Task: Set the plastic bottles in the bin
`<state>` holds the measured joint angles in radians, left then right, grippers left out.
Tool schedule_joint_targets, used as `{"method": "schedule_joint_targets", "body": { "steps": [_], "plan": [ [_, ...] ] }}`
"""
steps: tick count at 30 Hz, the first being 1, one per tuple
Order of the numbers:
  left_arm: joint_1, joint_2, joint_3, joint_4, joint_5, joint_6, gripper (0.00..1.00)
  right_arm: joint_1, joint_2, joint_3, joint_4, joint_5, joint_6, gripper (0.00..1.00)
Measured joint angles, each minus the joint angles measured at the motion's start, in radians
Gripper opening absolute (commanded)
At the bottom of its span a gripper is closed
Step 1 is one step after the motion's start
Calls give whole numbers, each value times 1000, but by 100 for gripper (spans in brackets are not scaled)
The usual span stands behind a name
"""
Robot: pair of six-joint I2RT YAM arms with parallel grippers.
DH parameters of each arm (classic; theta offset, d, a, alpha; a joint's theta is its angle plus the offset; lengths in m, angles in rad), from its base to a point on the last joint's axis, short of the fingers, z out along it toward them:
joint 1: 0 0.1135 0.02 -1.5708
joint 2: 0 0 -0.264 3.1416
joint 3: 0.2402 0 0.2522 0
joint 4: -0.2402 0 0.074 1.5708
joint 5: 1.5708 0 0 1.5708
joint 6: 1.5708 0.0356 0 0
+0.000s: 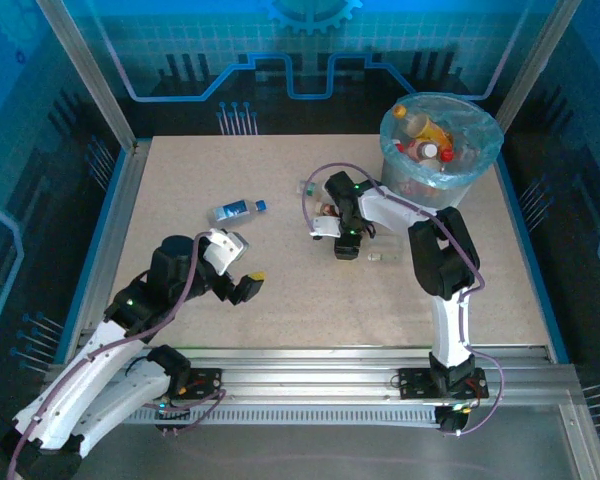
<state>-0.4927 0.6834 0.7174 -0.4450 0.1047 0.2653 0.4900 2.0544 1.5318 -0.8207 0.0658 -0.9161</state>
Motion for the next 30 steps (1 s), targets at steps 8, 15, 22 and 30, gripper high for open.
{"method": "schedule_joint_targets", "body": {
  "steps": [8, 15, 22, 30],
  "plan": [
    [0, 6, 0, 43, 10, 26, 99, -2, 0, 2, -29, -40, 11, 48],
    [0, 67, 31, 86, 28, 47, 99, -3, -1, 42, -62, -73, 46, 39],
    [0, 104, 57, 121, 51, 52, 99, -8, -37, 52, -89, -116, 64, 34],
    [0, 105, 61, 146, 74, 48, 99, -8, -115, 53, -111, -207, 91, 33]
  ]
}}
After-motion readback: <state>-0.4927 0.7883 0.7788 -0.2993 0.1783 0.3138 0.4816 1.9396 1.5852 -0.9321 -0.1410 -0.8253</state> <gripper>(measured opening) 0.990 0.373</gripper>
